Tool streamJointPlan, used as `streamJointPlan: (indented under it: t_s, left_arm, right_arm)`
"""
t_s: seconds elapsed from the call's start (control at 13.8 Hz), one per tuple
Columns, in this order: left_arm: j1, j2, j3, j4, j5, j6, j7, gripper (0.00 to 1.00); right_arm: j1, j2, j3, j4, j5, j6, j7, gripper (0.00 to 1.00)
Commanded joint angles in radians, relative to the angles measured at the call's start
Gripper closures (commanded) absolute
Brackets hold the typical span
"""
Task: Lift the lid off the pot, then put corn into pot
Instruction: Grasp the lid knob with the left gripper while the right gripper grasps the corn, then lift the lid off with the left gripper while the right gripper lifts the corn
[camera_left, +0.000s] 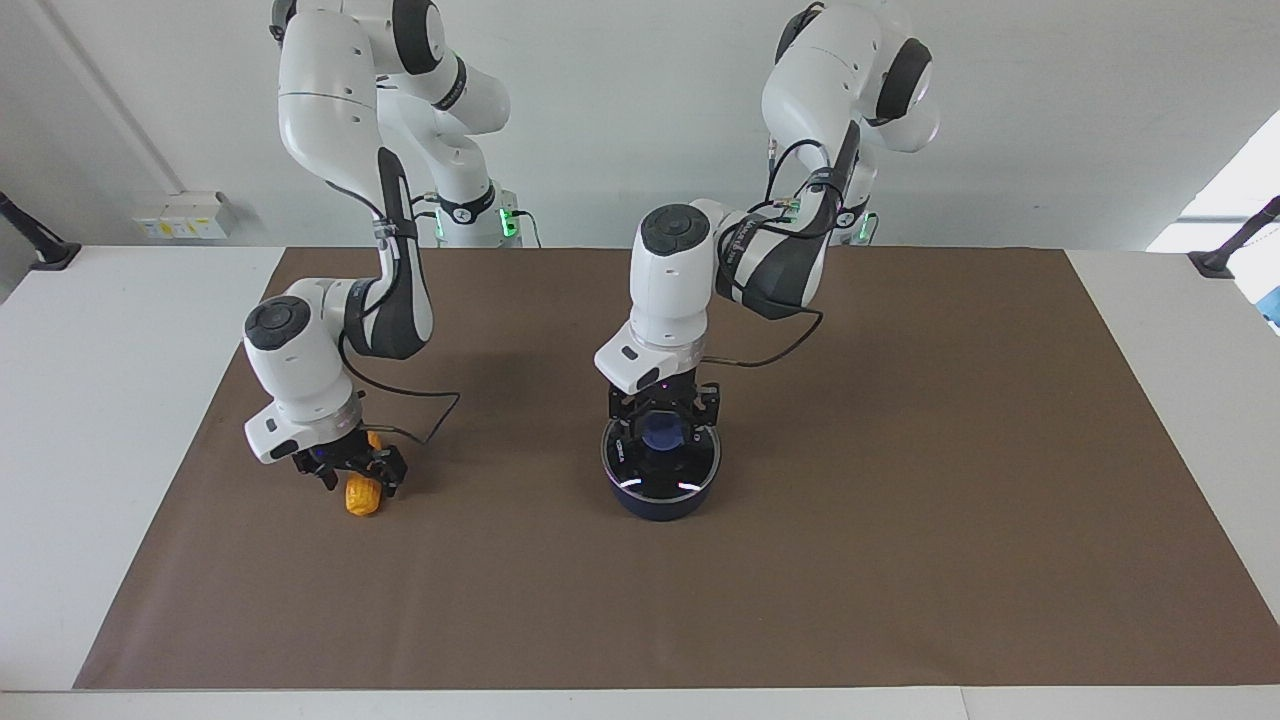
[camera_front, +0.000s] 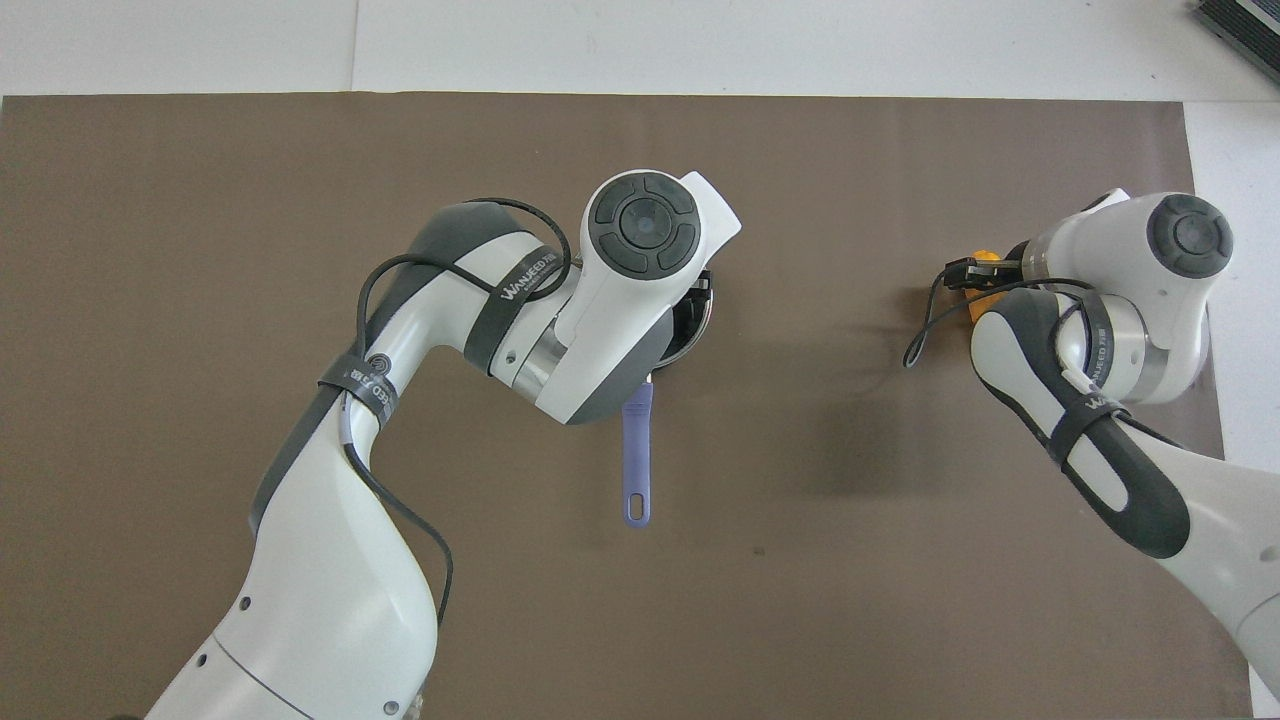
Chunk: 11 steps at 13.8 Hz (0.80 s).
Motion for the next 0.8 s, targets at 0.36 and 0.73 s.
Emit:
streamJointPlan:
  t_s: [0.36, 0.73]
  left_arm:
    - [-0.013, -0.014, 0.013, 0.029, 0.011, -0.044, -0.059, 0.86]
    - [-0.003, -0.116, 0.015, -0.017, 0.019, -0.061, -0.058, 0.98]
  right_arm:
    - [-0.011, -0.031, 0.008, 0.035, -0.006, -0.042, 0.002, 1.0]
    - [0.004, -0.107, 0.018, 0.047, 0.008, -0.131, 0.245, 1.0]
